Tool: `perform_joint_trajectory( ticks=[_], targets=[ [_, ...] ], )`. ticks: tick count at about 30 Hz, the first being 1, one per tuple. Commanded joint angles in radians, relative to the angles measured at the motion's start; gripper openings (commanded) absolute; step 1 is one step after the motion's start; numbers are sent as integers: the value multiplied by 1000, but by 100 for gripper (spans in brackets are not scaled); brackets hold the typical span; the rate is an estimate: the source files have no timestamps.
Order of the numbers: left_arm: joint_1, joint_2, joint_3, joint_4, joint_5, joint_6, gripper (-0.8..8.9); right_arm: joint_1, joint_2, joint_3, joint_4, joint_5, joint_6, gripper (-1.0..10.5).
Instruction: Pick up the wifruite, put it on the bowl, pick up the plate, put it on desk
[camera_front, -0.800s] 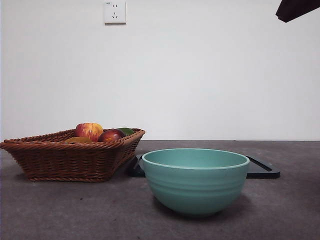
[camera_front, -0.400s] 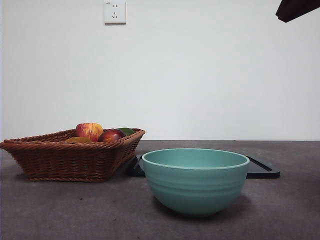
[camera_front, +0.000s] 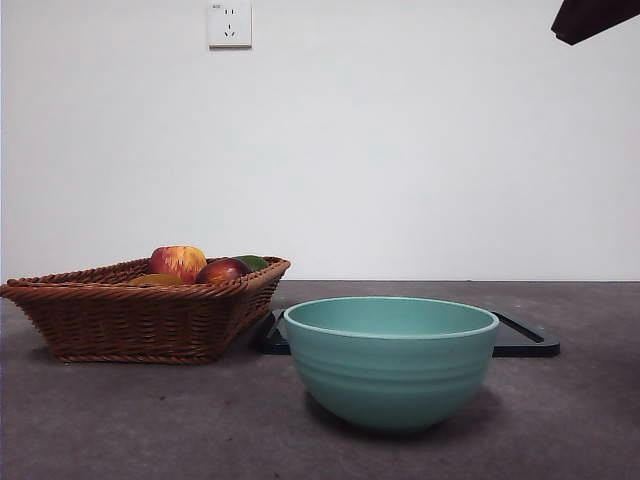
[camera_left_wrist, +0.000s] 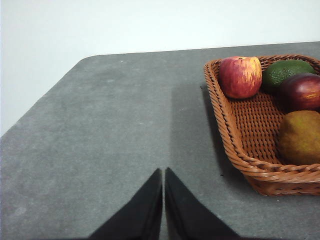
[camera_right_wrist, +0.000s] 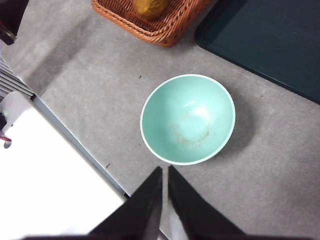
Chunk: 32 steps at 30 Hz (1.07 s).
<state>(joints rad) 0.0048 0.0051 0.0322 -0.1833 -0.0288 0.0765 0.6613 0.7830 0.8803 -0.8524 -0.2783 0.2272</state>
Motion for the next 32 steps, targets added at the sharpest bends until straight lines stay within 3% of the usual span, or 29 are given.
perform_joint_trajectory(
  ticks=[1, 4, 9, 19, 23, 32],
  targets=[
    [2, -2, -20, -6, -5, -10, 7, -24, -8, 18, 28, 32, -79, 12],
    [2, -2, -20, -6, -5, -10, 7, -97, -25, 15, 92, 73, -121, 12],
    [2, -2, -20, -6, -5, -10, 7, -286, -99, -34, 258, 74, -134, 12],
    [2, -2, -20, -6, -5, -10, 7, -602, -352, -336, 628, 74, -210, 12],
    [2, -2, -20, -6, -5, -10, 7, -652, -454, -474, 735, 109, -221, 12],
    [2, -2, -20, -6, -5, -10, 7, -659, -639, -706, 830, 223, -220, 11]
  ],
)
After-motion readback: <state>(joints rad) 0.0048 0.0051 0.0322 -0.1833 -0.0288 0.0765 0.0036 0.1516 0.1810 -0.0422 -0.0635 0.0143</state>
